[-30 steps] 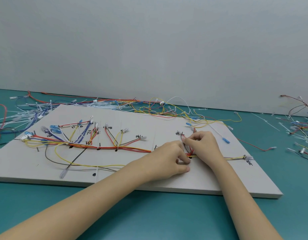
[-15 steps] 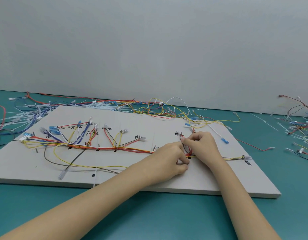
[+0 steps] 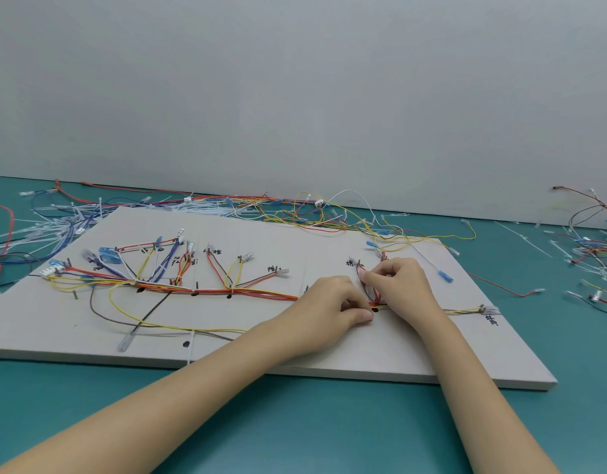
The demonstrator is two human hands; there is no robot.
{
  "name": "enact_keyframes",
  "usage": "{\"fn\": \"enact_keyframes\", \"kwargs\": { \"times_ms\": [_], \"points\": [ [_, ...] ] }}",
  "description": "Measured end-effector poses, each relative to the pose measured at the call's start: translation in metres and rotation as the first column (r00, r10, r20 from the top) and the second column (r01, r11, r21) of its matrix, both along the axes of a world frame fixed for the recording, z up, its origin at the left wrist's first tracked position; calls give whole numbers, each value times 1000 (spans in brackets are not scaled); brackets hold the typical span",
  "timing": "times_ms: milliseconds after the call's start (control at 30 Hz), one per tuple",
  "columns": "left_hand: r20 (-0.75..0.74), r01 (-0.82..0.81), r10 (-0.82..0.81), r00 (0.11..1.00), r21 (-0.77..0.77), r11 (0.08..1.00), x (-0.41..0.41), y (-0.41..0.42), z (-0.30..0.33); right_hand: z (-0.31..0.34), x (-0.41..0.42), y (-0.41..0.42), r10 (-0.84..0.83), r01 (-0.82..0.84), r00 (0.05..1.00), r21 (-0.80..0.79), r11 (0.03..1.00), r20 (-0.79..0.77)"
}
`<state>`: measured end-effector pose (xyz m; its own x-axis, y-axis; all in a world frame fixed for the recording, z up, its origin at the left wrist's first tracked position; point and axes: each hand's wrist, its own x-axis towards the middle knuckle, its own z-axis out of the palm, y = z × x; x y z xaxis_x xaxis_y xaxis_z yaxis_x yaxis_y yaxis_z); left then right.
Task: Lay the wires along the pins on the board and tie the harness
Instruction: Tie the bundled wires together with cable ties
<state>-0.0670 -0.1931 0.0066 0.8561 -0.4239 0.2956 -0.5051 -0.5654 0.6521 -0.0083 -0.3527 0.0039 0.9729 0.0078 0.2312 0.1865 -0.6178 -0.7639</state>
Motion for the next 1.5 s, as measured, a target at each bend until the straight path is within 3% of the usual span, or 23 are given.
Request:
{"fn": "enact_keyframes", "kwargs": {
  "times_ms": [300, 533, 800, 933, 1133, 1400, 1500],
  "points": [
    [-71, -6, 4, 997, -28, 1000, 3, -1, 3, 3, 1, -4, 40, -41, 997, -22, 999, -73],
    [-102, 3, -2, 995, 11, 1000, 6, 0, 4, 5, -1, -3, 39, -40, 999, -42, 998, -32],
    [-315, -38, -38, 948, -231, 972, 22, 2, 7, 9, -4, -3, 61, -58, 995, 31, 998, -85],
    [-361, -80, -25, 932, -274, 958, 28, 0, 8, 10, -4, -4, 74, -69, 990, 48, 996, -117],
    [-366, -199, 55, 929, -369, 908, 27, -9, 5, 13, -4, -8, 139, -48, 951, 313, 948, -275],
    [-328, -278, 158, 931, -357, 892, 21, -15, 1, 19, -8, -11, 197, -77, 928, 358, 931, -315],
    [-353, -238, 101, 930, -370, 898, 22, -13, 3, 19, -10, -10, 180, -58, 933, 364, 930, -313]
  ]
}}
